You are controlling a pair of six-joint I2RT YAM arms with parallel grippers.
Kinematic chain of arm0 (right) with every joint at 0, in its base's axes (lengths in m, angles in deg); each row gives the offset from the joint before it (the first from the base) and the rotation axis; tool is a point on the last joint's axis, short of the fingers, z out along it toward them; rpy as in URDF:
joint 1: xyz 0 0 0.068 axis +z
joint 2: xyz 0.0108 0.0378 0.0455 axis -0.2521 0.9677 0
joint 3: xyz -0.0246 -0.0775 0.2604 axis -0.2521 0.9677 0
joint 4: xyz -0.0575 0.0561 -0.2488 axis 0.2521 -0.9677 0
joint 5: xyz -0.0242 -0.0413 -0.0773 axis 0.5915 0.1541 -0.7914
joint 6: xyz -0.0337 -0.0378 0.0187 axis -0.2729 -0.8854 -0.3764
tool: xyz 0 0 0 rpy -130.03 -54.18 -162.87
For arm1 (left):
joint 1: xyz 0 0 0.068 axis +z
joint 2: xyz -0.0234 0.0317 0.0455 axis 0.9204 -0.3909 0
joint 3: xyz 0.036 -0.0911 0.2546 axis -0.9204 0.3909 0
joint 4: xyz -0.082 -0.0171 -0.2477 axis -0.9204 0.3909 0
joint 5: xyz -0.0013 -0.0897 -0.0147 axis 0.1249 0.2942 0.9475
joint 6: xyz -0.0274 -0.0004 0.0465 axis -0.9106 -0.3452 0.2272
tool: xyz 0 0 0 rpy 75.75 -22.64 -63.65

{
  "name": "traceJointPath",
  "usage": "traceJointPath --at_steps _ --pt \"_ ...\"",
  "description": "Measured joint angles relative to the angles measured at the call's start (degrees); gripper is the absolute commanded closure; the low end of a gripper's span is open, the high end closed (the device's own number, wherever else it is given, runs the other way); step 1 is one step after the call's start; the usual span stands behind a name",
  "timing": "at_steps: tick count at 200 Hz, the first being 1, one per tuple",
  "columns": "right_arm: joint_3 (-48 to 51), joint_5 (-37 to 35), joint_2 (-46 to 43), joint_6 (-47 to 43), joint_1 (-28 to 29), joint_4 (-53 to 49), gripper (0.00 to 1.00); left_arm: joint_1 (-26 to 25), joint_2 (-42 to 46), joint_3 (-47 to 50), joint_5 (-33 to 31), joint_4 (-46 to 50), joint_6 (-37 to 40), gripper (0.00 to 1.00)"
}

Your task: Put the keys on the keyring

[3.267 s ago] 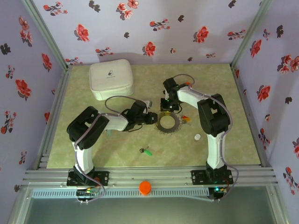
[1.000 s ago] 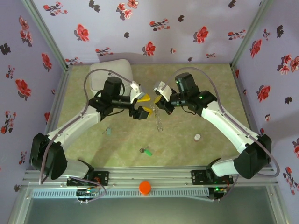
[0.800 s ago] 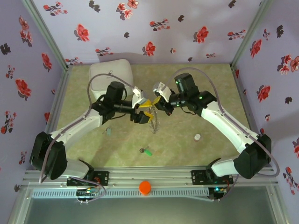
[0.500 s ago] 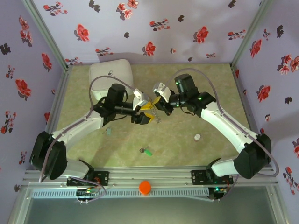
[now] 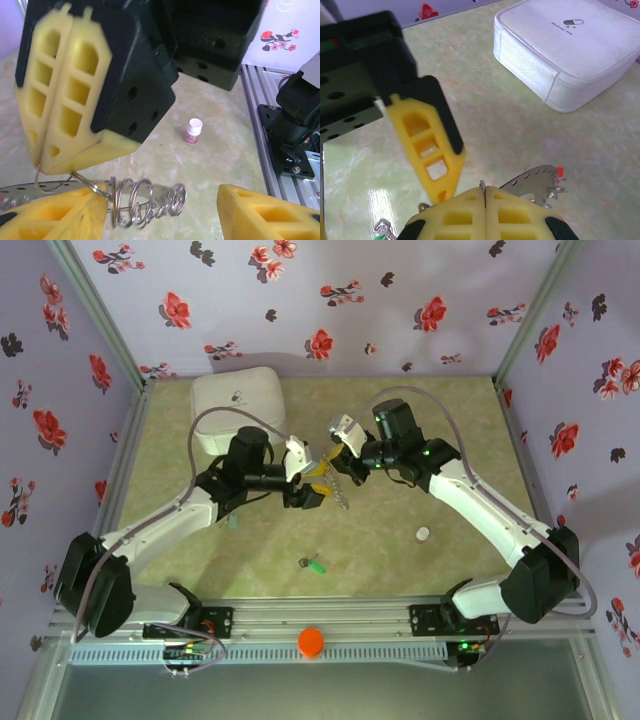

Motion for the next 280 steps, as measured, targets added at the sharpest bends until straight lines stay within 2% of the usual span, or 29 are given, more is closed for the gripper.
traceJointPath --at_steps 40,102,123,148,188,212,251,280 --pt "0.0 -0.3 0.0 1.1 0.3 0.3 1.0 -0.8 2.0 1.0 -1.0 0.3 0.2 0.4" --pt "0.5 -1.6 0.0 1.2 0.4 0.9 1.0 -1.8 7.6 2.8 1.9 4.7 1.9 0.41" --pt "0.5 -1.3 0.0 -0.4 0.4 0.9 1.0 -1.8 11.8 4.1 -1.2 4.8 4.0 0.42" --pt "1.0 0.2 -0.9 -3.9 0.4 0.4 1.0 -0.5 15.7 4.7 -8.1 4.8 7.3 0.46" --pt "1.1 3.0 -2.6 -9.8 0.8 -1.9 1.0 3.5 9.9 -0.3 -11.4 8.6 13.3 0.52" --pt "1.1 3.7 -2.7 -11.9 1.5 -2.9 1.0 3.5 5.7 -2.4 -9.8 10.0 15.5 0.56" --pt "1.1 3.8 -2.7 -14.5 2.1 -5.3 1.0 3.5 5.2 -2.4 -6.6 10.8 16.9 0.66" --pt "1.1 3.1 -2.7 -15.4 2.4 -5.7 1.0 3.5 5.2 -2.4 -5.7 11.6 17.9 0.65"
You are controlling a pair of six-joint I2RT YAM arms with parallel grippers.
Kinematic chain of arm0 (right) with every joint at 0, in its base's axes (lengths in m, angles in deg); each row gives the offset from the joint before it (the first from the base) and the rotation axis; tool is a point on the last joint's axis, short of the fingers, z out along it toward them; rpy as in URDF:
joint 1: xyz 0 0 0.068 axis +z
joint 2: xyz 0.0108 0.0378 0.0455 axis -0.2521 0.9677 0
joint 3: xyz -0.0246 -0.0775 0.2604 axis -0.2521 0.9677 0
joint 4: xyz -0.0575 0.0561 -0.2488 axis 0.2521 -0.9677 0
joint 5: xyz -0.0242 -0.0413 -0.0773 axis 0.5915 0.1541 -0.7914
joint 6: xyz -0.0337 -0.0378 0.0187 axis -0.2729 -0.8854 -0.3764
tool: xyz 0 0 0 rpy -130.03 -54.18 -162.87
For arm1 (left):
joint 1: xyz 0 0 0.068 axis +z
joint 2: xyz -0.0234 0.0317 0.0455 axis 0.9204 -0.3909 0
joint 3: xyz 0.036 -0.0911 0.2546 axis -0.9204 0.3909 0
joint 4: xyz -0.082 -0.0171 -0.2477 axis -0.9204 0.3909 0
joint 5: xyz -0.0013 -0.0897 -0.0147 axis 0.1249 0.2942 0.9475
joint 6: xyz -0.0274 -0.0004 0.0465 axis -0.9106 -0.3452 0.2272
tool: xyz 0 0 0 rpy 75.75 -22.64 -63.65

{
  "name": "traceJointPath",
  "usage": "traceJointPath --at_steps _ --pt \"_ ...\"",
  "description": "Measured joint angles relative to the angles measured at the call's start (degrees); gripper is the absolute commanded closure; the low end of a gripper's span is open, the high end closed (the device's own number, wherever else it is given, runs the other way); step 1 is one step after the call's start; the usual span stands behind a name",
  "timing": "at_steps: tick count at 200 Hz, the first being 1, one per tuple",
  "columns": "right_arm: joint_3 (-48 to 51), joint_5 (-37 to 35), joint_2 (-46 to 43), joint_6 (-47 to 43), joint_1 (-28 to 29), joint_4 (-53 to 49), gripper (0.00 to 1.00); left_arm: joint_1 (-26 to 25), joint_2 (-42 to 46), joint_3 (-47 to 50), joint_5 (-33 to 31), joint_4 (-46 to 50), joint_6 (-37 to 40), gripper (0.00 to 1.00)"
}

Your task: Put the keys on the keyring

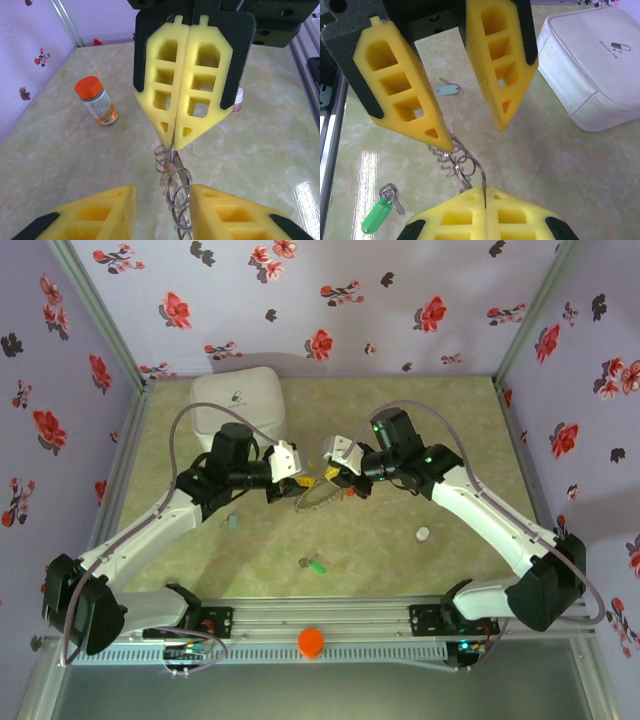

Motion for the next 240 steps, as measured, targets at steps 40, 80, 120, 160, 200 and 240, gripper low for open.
traceJointPath --at_steps 40,80,120,160,200,240 --pt "0.1 -2.1 0.0 -0.4 0.2 -0.4 1.0 0.0 2.6 0.0 -0.9 0.5 0.6 0.65" --pt "0.4 -1.8 0.0 -0.3 0.3 -0.4 1.0 -1.3 -0.3 0.0 -2.3 1.3 2.2 0.64" --pt "1.2 -0.3 -0.1 -0.3 0.9 -0.1 1.0 -3.0 -3.9 0.0 -2.2 1.2 2.7 0.65" --pt "1.2 0.9 -0.1 -0.3 1.3 0.0 1.0 -3.7 -4.0 0.0 -1.7 -0.3 2.7 0.68" --pt "1.2 1.2 -0.1 -0.3 1.6 0.0 1.0 -4.2 -4.0 0.0 -1.4 -1.1 2.4 0.8" --pt "1.2 1.0 -0.1 -0.3 1.7 0.1 1.0 -4.2 -4.0 0.1 -1.2 -0.9 2.1 1.0"
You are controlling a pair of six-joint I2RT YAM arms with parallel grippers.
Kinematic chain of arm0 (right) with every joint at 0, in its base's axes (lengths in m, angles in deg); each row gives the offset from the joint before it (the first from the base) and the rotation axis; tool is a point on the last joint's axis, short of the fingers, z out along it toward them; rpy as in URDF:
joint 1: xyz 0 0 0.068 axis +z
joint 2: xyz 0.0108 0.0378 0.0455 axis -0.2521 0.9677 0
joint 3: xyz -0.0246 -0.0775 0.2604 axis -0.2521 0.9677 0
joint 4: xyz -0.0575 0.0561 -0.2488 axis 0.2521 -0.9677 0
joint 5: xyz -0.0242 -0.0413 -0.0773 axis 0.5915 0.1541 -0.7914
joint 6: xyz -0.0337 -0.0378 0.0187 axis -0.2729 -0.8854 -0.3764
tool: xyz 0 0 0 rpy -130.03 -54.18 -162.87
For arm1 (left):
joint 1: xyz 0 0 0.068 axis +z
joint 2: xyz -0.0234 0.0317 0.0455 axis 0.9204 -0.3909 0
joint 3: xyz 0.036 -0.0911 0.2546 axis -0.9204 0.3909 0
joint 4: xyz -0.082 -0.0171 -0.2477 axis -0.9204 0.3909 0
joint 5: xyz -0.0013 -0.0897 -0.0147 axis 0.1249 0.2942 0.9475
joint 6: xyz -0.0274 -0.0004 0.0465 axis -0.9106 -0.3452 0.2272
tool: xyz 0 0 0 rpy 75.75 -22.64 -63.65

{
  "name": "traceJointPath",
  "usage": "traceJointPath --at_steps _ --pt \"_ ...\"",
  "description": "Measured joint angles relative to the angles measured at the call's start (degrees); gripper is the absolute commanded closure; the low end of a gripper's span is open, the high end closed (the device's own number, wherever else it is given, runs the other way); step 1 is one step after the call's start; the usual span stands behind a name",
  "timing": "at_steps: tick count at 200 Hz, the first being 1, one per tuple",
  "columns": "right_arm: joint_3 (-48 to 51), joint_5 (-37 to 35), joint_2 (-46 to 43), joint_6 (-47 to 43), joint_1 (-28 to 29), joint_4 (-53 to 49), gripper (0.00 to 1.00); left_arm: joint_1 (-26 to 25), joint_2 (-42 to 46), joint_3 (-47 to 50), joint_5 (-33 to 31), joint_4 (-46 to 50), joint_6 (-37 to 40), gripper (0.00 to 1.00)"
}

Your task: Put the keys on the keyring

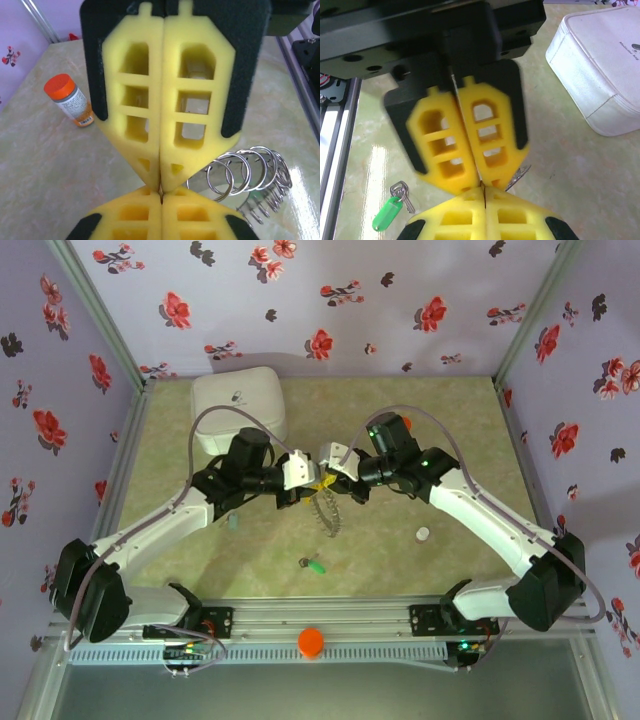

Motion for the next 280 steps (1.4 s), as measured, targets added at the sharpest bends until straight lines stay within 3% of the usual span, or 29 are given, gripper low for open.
traceJointPath --at_steps 14,28,56,87,166,218,257,280 --pt "0.4 0.0 -0.2 0.2 0.0 0.3 1.0 0.0 0.1 0.5 -0.2 -0.9 0.2 1.0" --pt "1.8 0.1 -0.8 0.8 0.0 1.6 0.8 -0.1 0.3 1.8 -0.5 -2.7 0.2 1.0" --pt "8.3 4.0 -6.4 6.0 -2.8 9.7 0.67 -0.3 1.8 7.3 -2.4 -8.8 0.2 1.0" --pt "17.2 6.2 -14.3 10.8 -8.4 21.9 0.67 -0.2 4.4 14.6 -3.1 -18.1 -3.6 1.0" --pt "19.0 7.8 -11.9 10.1 -4.4 25.0 0.69 1.4 6.7 22.4 1.7 -43.4 -20.4 1.0" --pt "19.0 7.8 -11.2 10.2 -2.9 27.7 0.7 1.5 6.0 22.5 5.0 -48.7 -24.5 1.0" --pt "19.0 8.7 -11.2 11.2 -2.8 29.3 0.77 1.6 6.0 23.0 5.8 -49.8 -25.2 1.0" --pt "19.0 8.8 -11.2 11.2 -2.7 29.4 0.7 1.6 6.0 23.1 6.0 -49.8 -25.1 1.0"
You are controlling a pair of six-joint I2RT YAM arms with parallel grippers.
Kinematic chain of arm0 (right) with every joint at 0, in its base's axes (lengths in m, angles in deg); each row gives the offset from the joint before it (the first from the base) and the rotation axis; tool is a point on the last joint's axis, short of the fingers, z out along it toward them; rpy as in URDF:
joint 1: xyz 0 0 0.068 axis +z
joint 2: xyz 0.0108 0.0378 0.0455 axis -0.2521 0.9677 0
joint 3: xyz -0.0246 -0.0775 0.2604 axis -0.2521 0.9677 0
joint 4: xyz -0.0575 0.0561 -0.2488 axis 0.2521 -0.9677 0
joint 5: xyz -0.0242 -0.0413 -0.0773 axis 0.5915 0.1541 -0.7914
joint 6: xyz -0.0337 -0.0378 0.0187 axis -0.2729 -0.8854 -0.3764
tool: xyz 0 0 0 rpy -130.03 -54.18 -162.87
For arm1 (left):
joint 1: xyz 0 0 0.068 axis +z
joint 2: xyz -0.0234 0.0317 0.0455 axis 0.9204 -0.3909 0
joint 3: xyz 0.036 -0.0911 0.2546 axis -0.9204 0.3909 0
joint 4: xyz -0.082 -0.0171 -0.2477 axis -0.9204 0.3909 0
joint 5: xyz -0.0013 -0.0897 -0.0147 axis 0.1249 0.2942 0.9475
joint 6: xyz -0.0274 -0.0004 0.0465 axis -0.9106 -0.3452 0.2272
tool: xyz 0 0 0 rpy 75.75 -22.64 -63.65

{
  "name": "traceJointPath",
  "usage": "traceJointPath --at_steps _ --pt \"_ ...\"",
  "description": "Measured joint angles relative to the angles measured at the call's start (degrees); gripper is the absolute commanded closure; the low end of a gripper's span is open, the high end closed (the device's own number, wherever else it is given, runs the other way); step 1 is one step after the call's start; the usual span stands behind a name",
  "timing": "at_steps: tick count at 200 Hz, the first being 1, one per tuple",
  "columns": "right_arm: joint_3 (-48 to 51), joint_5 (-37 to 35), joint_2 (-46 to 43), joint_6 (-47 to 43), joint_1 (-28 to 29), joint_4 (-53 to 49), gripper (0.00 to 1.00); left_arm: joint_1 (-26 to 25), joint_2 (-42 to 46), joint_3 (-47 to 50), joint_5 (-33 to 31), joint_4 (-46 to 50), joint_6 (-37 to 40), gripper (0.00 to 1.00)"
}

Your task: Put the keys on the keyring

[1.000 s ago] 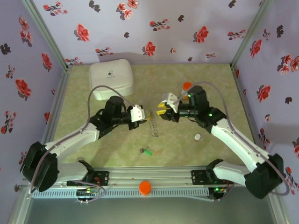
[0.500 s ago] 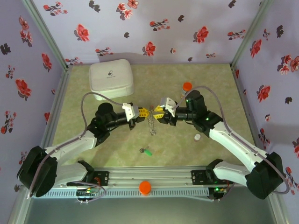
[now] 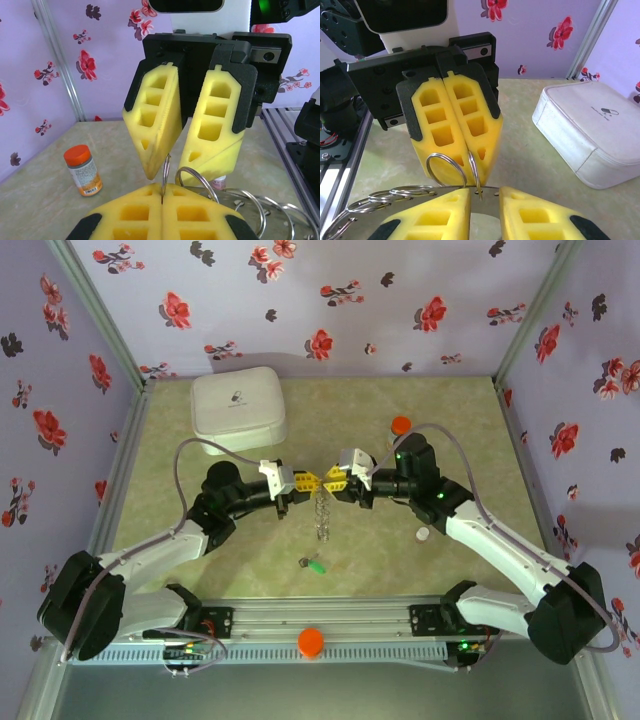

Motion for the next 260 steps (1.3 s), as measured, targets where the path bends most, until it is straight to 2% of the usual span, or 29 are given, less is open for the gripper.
traceJointPath --at_steps 25,56,76,109,124,136,162,198,216,260 --pt "0.0 -2.6 -0.4 -0.2 0.0 -0.9 0.66 0.0 0.1 0.2 -1.8 0.2 1.9 1.0" --pt "1.4 -9.0 -4.3 2.2 0.0 -2.9 0.56 0.0 0.9 0.5 -8.4 1.0 9.1 1.0" --pt "2.6 -12.9 -7.3 11.0 0.0 -3.0 0.57 -0.2 0.9 0.5 -12.0 1.0 14.1 1.0" --pt "2.1 -20.5 -8.4 33.6 0.0 -4.8 0.58 -0.4 -0.6 0.4 -15.0 -0.5 18.0 1.0" --pt "1.2 -20.7 -7.7 40.6 0.0 -6.4 0.56 -0.4 -1.5 0.4 -15.1 -0.9 18.0 1.0" --pt "0.4 -19.9 -7.5 42.5 0.0 -7.2 0.56 -0.4 -1.7 0.4 -14.7 -0.8 17.3 1.0" --pt "-0.1 -19.8 -8.1 39.2 0.0 -7.6 0.58 -0.1 -1.7 0.4 -11.1 -1.3 13.0 1.0" --pt "1.9 -19.0 -8.2 26.7 0.0 -3.5 0.64 0.7 -3.3 0.4 -4.3 -3.2 5.8 1.0" --pt "4.4 -17.0 -8.1 21.0 0.0 0.5 0.67 0.8 -4.3 0.4 -2.0 -4.2 3.5 1.0" --pt "4.9 -9.5 -6.5 10.1 0.5 2.0 0.69 0.8 -5.1 0.4 1.2 -4.8 1.3 1.0"
